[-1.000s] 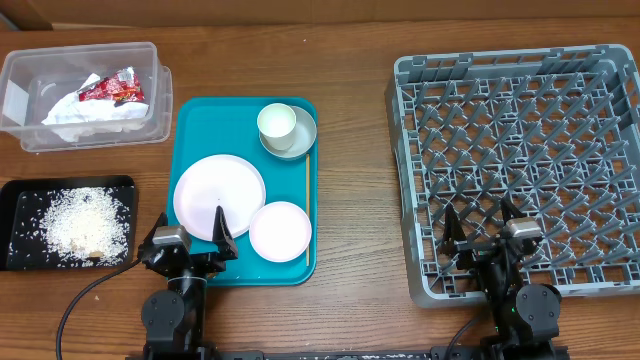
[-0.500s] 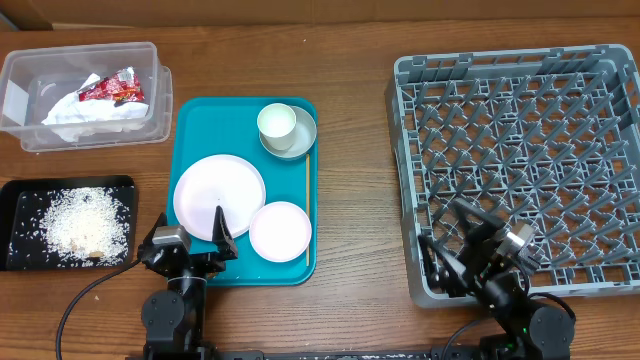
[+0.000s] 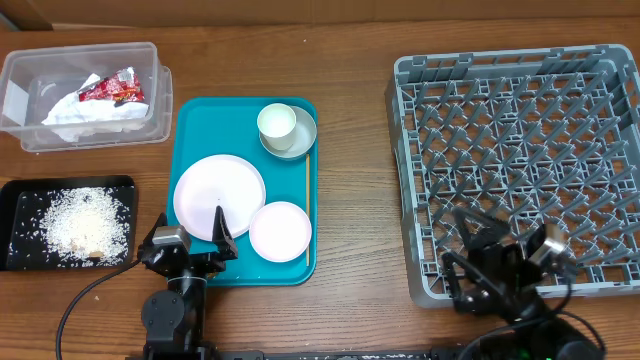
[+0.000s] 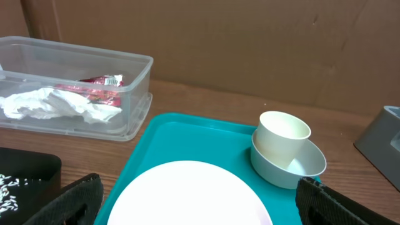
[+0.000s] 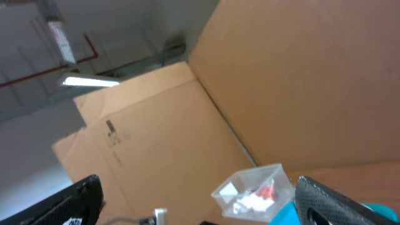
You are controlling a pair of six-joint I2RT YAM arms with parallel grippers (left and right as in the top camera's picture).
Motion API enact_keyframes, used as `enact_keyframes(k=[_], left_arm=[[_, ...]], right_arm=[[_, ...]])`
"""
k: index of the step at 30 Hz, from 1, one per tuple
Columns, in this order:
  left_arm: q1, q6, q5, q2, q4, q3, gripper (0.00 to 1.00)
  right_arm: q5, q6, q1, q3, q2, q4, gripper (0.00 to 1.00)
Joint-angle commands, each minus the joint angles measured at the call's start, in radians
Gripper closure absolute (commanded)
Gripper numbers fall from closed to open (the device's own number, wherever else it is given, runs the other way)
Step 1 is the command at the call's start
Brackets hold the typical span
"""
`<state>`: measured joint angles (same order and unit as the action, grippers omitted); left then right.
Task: Sort waste into correct bins and load items into the dishwasher
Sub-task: 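Swing the right gripper leftward from the dish rack toward the tray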
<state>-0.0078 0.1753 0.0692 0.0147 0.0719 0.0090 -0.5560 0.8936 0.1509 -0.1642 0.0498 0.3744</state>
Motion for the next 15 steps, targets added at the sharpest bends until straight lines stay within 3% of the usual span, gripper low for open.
enact_keyframes(k=[1,9,15], left_arm=[[-0.004,-0.022,0.016,-0.010,-0.002,-0.004,0.00],[-0.004,-0.022,0.016,-0.010,-0.002,-0.004,0.00],[-0.004,-0.022,0.016,-0.010,-0.002,-0.004,0.00]], right_arm=[[0.029,-0.117,-0.001,-0.203,0.097,-0.115,0.00],[-0.217,-0.385,0.000,-0.700,0.591,-0.521,0.00],[-0.144,-0.563,0.103,-1.031,0.935,-0.921,0.00]])
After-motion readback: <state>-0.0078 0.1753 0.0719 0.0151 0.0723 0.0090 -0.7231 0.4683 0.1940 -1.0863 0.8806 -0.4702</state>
